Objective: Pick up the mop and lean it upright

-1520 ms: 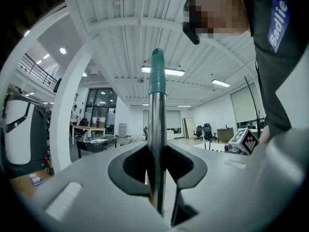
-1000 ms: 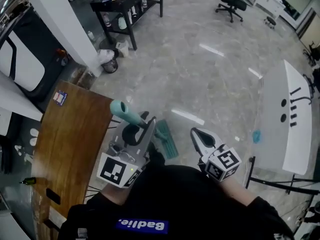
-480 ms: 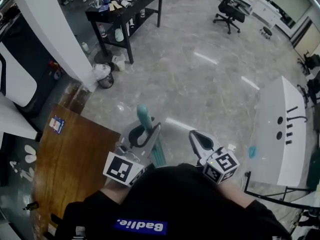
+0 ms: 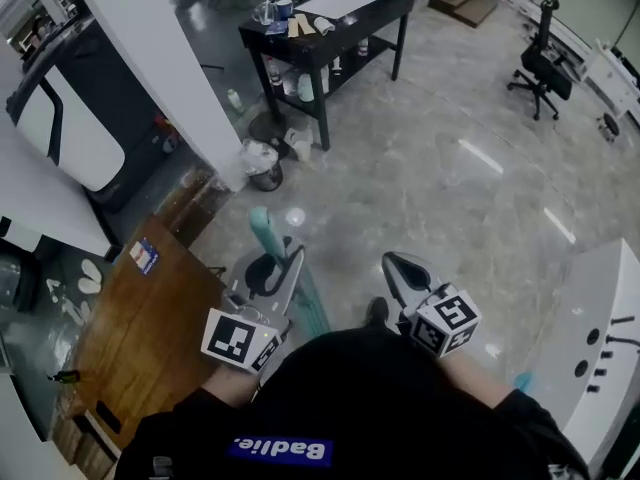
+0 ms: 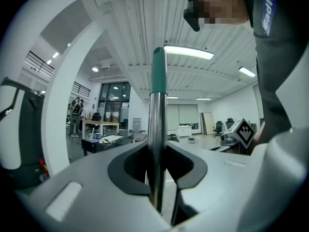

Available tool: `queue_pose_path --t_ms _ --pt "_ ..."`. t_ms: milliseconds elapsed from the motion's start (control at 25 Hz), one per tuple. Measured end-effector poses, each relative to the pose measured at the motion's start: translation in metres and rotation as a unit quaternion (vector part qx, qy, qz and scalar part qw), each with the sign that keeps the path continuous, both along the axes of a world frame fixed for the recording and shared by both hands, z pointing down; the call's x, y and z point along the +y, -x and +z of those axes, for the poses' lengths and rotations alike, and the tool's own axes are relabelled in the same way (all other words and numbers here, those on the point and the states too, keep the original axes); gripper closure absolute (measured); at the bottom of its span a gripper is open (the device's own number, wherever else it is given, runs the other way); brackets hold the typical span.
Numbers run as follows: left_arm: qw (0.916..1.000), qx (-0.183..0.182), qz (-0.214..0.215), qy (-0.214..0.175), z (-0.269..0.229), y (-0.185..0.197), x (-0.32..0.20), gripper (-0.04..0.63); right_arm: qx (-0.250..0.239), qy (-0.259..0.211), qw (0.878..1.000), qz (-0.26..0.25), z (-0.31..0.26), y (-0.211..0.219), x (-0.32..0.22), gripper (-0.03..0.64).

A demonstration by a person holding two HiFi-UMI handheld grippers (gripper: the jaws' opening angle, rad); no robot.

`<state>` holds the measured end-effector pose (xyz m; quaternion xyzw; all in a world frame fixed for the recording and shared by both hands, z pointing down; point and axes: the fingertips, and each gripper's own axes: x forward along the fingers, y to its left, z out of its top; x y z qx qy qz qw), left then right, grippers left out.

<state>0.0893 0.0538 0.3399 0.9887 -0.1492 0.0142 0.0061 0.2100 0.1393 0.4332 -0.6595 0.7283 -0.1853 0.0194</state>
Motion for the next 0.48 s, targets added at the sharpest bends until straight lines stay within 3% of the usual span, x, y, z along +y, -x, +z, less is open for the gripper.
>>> queue_pose_path --t_ms 120,240,480 --pt "0.9979 -0.017 -0.063 -0.003 -0.004 -0.027 -0.034 0.499 -0.001 -0.021 0.998 -0.052 -0.014 -0.043 -0.043 0.615" --pt "0.9934 -0.010 -0.114 -0.007 -0.009 -0.053 -0.062 0.499 -0.003 -0.022 0.996 -0.090 -0.010 -0.080 -0.071 0.615" --pt "0.9864 -0.003 -0.164 -0.001 -0.004 -0.096 -0.120 0.499 -0.025 -0.003 0.995 -0.093 0.006 -0.142 -0.119 0.615"
